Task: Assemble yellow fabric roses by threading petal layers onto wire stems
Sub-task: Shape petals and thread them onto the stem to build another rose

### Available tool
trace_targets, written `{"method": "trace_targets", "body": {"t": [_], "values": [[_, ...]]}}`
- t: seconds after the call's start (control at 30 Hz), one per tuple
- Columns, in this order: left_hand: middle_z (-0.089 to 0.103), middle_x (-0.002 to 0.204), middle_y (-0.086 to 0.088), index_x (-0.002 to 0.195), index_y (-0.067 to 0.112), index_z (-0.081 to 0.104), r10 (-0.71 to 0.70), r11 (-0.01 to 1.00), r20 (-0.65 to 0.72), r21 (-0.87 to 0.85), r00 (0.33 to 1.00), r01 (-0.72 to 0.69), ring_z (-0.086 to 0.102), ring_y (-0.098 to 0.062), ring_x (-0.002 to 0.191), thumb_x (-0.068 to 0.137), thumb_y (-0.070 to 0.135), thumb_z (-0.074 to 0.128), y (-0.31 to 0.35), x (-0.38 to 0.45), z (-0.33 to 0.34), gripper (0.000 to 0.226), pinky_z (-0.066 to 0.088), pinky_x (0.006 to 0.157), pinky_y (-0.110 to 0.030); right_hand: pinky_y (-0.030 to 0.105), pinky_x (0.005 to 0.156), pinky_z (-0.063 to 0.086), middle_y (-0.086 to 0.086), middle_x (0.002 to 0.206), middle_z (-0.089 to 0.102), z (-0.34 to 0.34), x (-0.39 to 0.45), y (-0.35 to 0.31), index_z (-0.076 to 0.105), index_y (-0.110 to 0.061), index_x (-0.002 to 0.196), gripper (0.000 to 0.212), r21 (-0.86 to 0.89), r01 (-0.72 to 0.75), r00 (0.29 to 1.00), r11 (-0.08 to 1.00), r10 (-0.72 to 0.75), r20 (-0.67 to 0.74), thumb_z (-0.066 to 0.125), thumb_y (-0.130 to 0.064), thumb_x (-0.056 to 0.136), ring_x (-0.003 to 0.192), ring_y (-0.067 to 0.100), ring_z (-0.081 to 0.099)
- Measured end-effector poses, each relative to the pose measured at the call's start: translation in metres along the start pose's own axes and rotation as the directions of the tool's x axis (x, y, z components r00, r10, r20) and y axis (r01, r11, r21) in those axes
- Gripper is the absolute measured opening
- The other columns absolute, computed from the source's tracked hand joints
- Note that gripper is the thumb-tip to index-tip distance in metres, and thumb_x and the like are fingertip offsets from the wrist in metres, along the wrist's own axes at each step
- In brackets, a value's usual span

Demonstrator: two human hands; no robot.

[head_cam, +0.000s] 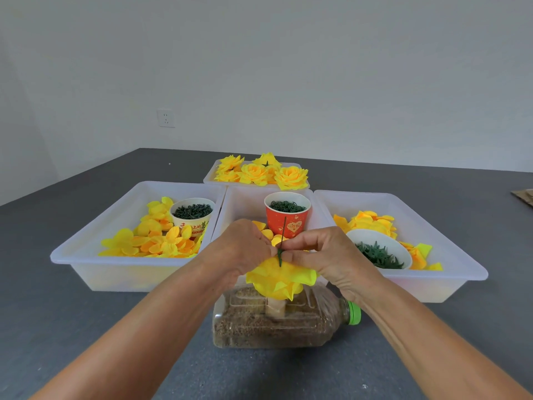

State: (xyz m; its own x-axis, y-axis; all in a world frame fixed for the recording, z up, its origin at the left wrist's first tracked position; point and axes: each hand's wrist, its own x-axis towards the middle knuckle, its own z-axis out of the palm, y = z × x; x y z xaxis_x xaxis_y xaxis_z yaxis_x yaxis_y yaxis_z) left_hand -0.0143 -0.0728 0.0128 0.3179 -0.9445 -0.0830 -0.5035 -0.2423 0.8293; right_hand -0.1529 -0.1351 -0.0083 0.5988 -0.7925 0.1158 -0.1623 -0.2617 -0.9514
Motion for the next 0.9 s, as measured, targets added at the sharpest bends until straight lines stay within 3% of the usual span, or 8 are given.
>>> {"method": "trace_targets", "body": {"t": [0.13, 0.33, 0.43, 0.5, 0.57, 0.67, 0.77, 0.9], "values": [[0.056, 0.081, -0.001, 0.092, 0.009, 0.059, -0.016, 0.999, 0.038, 0.032, 0.999, 0.014, 0.054, -0.018, 0.086, 0.089, 0.008, 0.058, 0.001, 0.001, -0.005, 0.004, 0.042, 0.062, -0.014, 0.017, 0.074, 0.055, -0.002, 0.082, 0.074, -0.001, 0.0, 0.001, 0.075, -0.017, 0.08, 0.013, 0.056, -0.044, 0.999, 0.997, 0.044, -0.008, 0.076, -0.006, 0.072, 0.078, 0.006, 0.066], [0.051, 0.07, 0.005, 0.082, 0.016, 0.06, 0.001, 1.0, 0.049, 0.031, 0.999, -0.002, 0.047, -0.002, 0.06, 0.089, 0.0, 0.054, 0.002, 0.004, -0.003, 0.018, 0.037, 0.042, -0.002, 0.024, 0.086, 0.051, -0.002, 0.09, 0.073, -0.002, 0.004, -0.006, 0.076, -0.015, 0.083, 0.012, -0.157, 0.027, 1.0, 0.987, -0.028, -0.007, 0.078, -0.01, 0.073, 0.093, 0.012, 0.065], [0.053, 0.071, 0.003, 0.102, 0.003, 0.068, 0.013, 0.998, 0.021, 0.067, 1.0, -0.015, 0.047, -0.004, 0.06, 0.089, 0.0, 0.054, 0.0, 0.002, -0.002, 0.02, 0.037, 0.043, -0.003, 0.023, 0.086, 0.049, -0.002, 0.091, 0.072, -0.001, 0.005, -0.004, 0.075, -0.012, 0.085, 0.012, -0.228, 0.056, 0.998, 0.972, -0.054, 0.014, 0.077, -0.009, 0.074, 0.095, 0.013, 0.064], [0.06, 0.083, -0.002, 0.087, 0.005, 0.069, 0.021, 0.995, 0.019, 0.098, 1.0, -0.023, 0.051, -0.009, 0.069, 0.087, 0.001, 0.056, -0.002, 0.0, 0.0, 0.014, 0.038, 0.047, -0.006, 0.02, 0.083, 0.05, 0.002, 0.093, 0.072, 0.001, 0.003, -0.001, 0.075, -0.01, 0.087, 0.013, -0.204, 0.034, 0.999, 0.978, -0.03, 0.023, 0.077, -0.008, 0.074, 0.093, 0.014, 0.065], [0.064, 0.1, -0.008, 0.062, 0.012, 0.058, 0.028, 0.994, -0.004, 0.104, 1.0, -0.027, 0.053, -0.014, 0.081, 0.085, 0.002, 0.058, -0.003, 0.001, 0.001, 0.025, 0.04, 0.056, -0.014, 0.02, 0.082, 0.051, 0.002, 0.093, 0.073, 0.001, 0.003, -0.001, 0.075, -0.01, 0.087, 0.013, -0.202, 0.027, 0.999, 0.979, -0.021, 0.031, 0.077, -0.009, 0.075, 0.092, 0.015, 0.065], [0.063, 0.095, -0.009, 0.065, 0.01, 0.058, 0.018, 0.994, 0.008, 0.107, 1.0, -0.018, 0.052, -0.017, 0.081, 0.083, 0.004, 0.063, -0.004, -0.001, -0.002, 0.02, 0.039, 0.066, -0.024, 0.023, 0.082, 0.051, 0.001, 0.089, 0.072, -0.001, 0.004, -0.005, 0.076, -0.012, 0.085, 0.011, -0.27, 0.027, 0.999, 0.962, -0.016, 0.045, 0.077, -0.008, 0.075, 0.088, 0.012, 0.064], [0.055, 0.072, 0.0, 0.072, 0.012, 0.064, 0.034, 0.999, -0.012, 0.031, 0.999, -0.034, 0.047, -0.009, 0.065, 0.077, 0.007, 0.072, -0.009, -0.004, -0.01, 0.011, 0.036, 0.056, -0.016, 0.01, 0.065, 0.051, -0.004, 0.079, 0.071, -0.004, 0.003, -0.009, 0.074, -0.016, 0.077, 0.016, -0.137, -0.028, 0.996, 0.99, 0.04, 0.08, 0.072, 0.0, 0.077, 0.07, -0.001, 0.063], [0.061, 0.087, 0.008, 0.082, 0.023, 0.069, 0.122, 0.99, -0.067, -0.056, 0.99, -0.126, 0.049, 0.0, 0.073, 0.077, 0.007, 0.073, -0.016, -0.007, -0.014, 0.017, 0.039, 0.059, -0.015, 0.005, 0.064, 0.046, -0.006, 0.086, 0.073, -0.004, 0.003, -0.009, 0.074, -0.019, 0.074, 0.01, -0.075, -0.02, 0.999, 0.997, 0.023, 0.034, 0.076, -0.009, 0.076, 0.079, -0.002, 0.062]]}}
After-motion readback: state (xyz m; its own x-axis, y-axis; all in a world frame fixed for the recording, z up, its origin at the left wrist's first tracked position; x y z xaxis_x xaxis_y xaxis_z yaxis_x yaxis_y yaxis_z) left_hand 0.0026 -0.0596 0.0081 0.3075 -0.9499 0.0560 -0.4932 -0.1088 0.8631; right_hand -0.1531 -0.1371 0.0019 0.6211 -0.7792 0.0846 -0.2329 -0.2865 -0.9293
